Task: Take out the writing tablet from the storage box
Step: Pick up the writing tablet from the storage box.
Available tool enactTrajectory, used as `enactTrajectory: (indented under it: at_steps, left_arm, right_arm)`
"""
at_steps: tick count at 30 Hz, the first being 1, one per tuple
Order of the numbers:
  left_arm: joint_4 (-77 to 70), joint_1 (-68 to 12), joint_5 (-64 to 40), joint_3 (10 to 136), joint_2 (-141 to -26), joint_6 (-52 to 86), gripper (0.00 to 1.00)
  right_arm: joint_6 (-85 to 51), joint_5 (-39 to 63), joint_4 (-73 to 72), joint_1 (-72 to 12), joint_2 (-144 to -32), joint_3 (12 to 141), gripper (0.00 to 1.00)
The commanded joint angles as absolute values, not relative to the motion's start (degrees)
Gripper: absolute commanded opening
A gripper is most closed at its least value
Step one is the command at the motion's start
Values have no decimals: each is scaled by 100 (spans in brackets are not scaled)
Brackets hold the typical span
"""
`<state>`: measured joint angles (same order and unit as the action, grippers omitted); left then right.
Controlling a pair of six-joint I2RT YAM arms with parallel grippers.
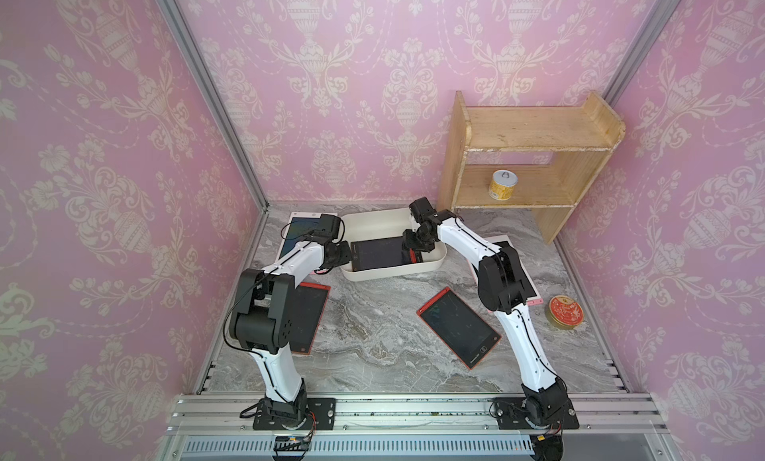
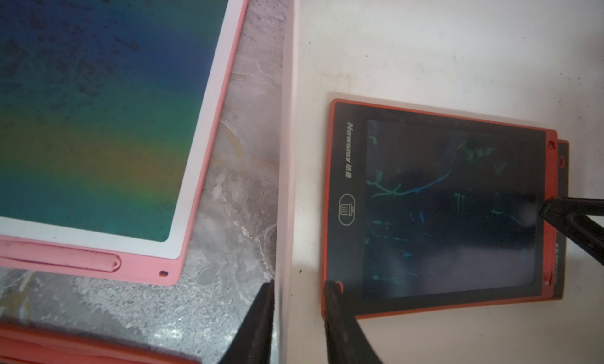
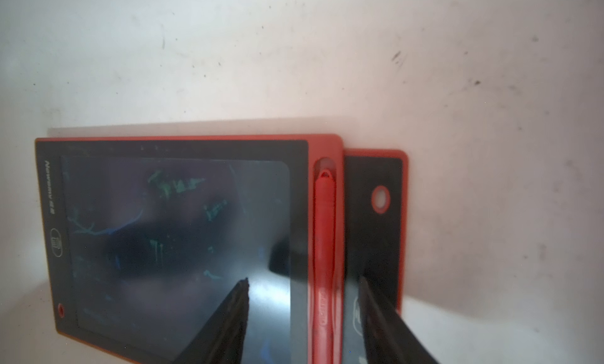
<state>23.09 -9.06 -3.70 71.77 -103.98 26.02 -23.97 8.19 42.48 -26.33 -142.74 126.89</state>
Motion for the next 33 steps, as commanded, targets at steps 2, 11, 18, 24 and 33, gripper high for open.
enactTrajectory:
  at_steps: [2,11,18,24,33]
  left_arm:
    - [2276,-862,-437,7313,-10457,2522,29]
    - [2226,-885,-571,7235,-10442,2544,28]
    - [2172,-895,-633,7189,-10437,2566,28]
    - [2162,-902,-614,7189,-10439,2571,27]
    - [2134,-900,-558,7154,-10380,2595,18]
  right_arm:
    - [-2409,1186,4111,-2744,-14345,12595,54]
    - [-2672,1999,3711,-2770,-14236,12510,52]
    - [-3167,2499,3108,-2765,-13893,12070,52]
    - [-3076,2086,3255,-2763,-13614,12026,54]
    - [-2657,900,4450,-2703,-13982,12852,67]
